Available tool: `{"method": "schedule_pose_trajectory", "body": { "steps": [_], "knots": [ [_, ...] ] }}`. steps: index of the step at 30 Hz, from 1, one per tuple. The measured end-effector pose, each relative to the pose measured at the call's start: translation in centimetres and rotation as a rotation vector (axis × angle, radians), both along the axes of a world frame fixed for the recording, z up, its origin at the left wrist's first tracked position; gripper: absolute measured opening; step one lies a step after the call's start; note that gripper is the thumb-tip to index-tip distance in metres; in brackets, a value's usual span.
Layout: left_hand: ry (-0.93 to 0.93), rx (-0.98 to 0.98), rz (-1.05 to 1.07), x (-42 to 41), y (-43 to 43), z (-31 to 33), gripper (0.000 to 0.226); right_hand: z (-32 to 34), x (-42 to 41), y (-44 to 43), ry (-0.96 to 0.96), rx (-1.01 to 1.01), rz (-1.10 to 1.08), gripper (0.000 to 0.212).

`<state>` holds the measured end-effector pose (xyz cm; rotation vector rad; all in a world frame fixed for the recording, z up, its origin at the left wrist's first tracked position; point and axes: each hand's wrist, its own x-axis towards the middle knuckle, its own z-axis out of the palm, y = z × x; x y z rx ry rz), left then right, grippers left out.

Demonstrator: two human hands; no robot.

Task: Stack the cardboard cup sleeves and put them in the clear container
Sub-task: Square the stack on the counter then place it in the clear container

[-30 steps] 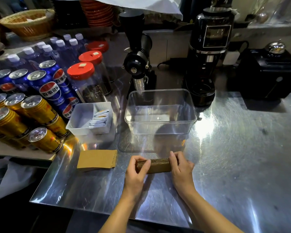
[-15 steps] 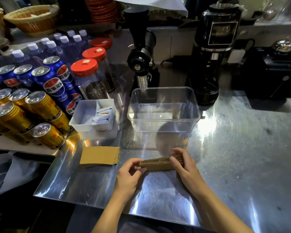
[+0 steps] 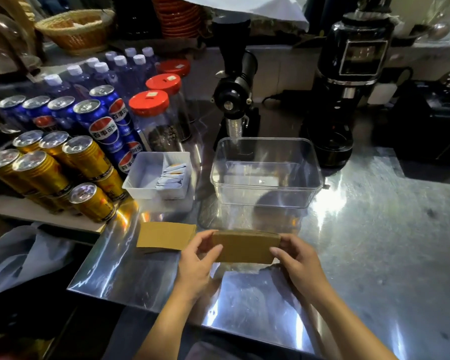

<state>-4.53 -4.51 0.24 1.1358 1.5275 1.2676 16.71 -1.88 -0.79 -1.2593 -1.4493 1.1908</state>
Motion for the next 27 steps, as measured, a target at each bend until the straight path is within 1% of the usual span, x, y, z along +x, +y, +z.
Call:
{"method": "schedule_pose_trajectory", "body": {
  "steps": [2, 3, 5, 9, 11, 13, 16, 18, 20, 22, 23, 24, 26, 27],
  "knots": [
    [-0.010, 0.013, 0.039, -1.4, 0.4, 1.3, 0.026, 0.7, -1.8, 0.4, 0.077, -0.070, 0.017, 0.019],
    [0.014, 0.004, 0.071, -2.2, 0.7, 1.8, 0.024, 1.1, -2.9, 0.6, 0.106, -0.117, 0.025, 0.016],
    [0.059, -0.050, 0.147, -4.2, 1.5, 2.5, 0.027, 1.8, -5.4, 1.2, 0.183, -0.228, 0.032, 0.010],
    [0.049, -0.134, 0.272, -8.3, 2.9, 3.1, 0.031, 3.3, -10.7, 2.5, 0.273, -0.473, 0.075, 0.006],
    [0.064, -0.161, 0.331, -10.2, 3.2, 2.8, 0.030, 3.6, -13.1, 3.0, 0.281, -0.542, 0.104, 0.007],
    [0.092, -0.198, 0.346, -11.8, 3.4, 2.2, 0.030, 3.6, -14.7, 3.5, 0.225, -0.562, 0.116, 0.008],
    [0.155, -0.269, 0.330, -13.3, 3.5, 1.5, 0.026, 3.2, -15.8, 4.0, 0.076, -0.558, 0.153, 0.011],
    [0.192, -0.308, 0.322, -13.8, 3.6, 1.0, 0.024, 2.8, -16.4, 4.1, 0.031, -0.562, 0.151, 0.014],
    [0.262, -0.340, 0.318, -14.3, 3.8, 0.6, 0.027, 2.3, -16.8, 4.1, -0.056, -0.515, 0.136, 0.021],
    [0.332, -0.385, 0.292, -14.7, 4.1, 0.6, 0.036, 2.0, -17.0, 4.1, -0.189, -0.436, 0.114, 0.030],
    [0.329, -0.424, 0.271, -14.9, 4.3, 0.7, 0.042, 2.0, -17.1, 4.2, -0.225, -0.419, 0.097, 0.035],
    [0.283, -0.470, 0.242, -15.0, 4.5, 1.0, 0.043, 2.1, -17.2, 4.4, -0.231, -0.426, 0.084, 0.039],
    [0.119, -0.576, 0.148, -15.3, 4.8, 1.6, 0.040, 2.4, -17.6, 4.8, -0.196, -0.485, 0.093, 0.045],
    [0.049, -0.629, 0.111, -15.4, 5.0, 1.7, 0.043, 2.6, -17.8, 4.9, -0.184, -0.516, 0.111, 0.045]
  ]
}}
